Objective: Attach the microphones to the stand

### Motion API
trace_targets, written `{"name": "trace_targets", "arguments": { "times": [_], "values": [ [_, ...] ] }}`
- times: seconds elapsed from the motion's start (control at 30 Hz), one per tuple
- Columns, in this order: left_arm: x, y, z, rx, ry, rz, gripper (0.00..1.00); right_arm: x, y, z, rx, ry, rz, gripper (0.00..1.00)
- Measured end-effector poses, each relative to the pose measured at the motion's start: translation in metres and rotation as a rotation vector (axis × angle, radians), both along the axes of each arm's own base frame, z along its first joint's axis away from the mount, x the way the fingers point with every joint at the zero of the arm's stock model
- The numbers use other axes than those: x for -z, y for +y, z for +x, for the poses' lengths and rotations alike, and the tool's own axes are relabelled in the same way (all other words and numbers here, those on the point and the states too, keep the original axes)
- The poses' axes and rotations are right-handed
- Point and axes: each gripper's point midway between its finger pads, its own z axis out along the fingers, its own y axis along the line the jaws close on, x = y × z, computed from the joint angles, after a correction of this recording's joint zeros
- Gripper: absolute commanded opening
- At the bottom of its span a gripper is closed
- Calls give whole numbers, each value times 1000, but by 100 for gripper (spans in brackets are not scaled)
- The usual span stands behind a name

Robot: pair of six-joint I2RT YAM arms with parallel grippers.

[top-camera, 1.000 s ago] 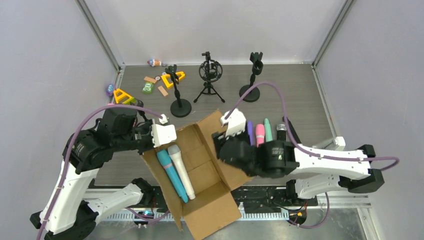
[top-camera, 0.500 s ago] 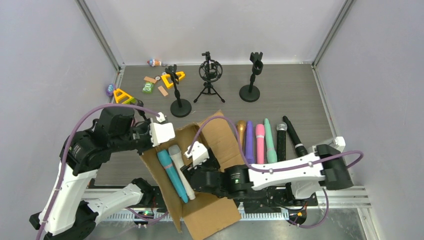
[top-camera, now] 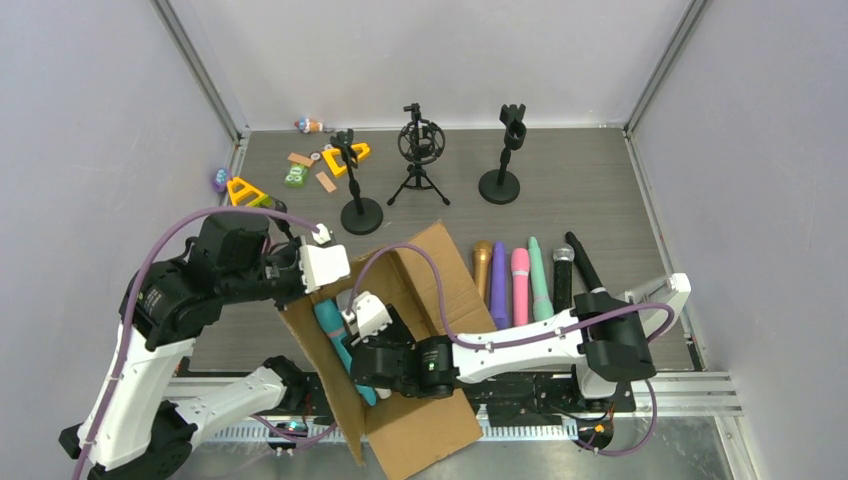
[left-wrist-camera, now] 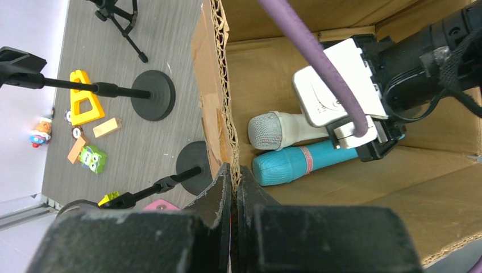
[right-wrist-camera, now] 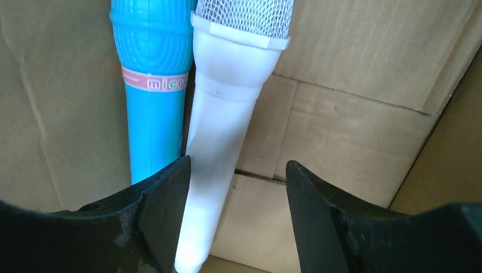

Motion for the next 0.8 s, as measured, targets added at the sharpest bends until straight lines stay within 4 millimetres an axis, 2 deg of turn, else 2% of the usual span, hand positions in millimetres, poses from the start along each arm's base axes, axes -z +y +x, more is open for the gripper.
{"name": "trace_targets", "arguments": {
  "times": [0.23,0.3,0.37,0.4,0.43,0.47,0.53,0.67,0.77,0.8],
  "values": [
    [0,-2,-1,11,15,0,0,6,14,11,36,6,9,66],
    [0,-3,-1,11,21,4,0,12,15,15,52,0,-11,62],
    [0,-2,-2,11,24,7,0,17,16,18,70,-5,-29,49],
    [0,-2,-2,12,25,9,0,18,16,20,81,-7,-37,35],
    [0,-2,-2,13,27,12,0,19,15,21,92,-12,-44,29],
    [1,-2,-2,14,28,14,0,20,12,23,106,-12,-50,19],
    [0,-2,-1,17,25,16,0,20,8,25,118,-13,-57,9],
    [-1,-4,-1,29,20,13,0,13,-17,29,124,-10,-60,5],
    [0,-2,-2,31,15,14,0,-11,-44,29,109,-4,-32,5],
    [1,-1,-3,31,15,16,0,-27,-52,29,102,-2,4,5]
  ]
}}
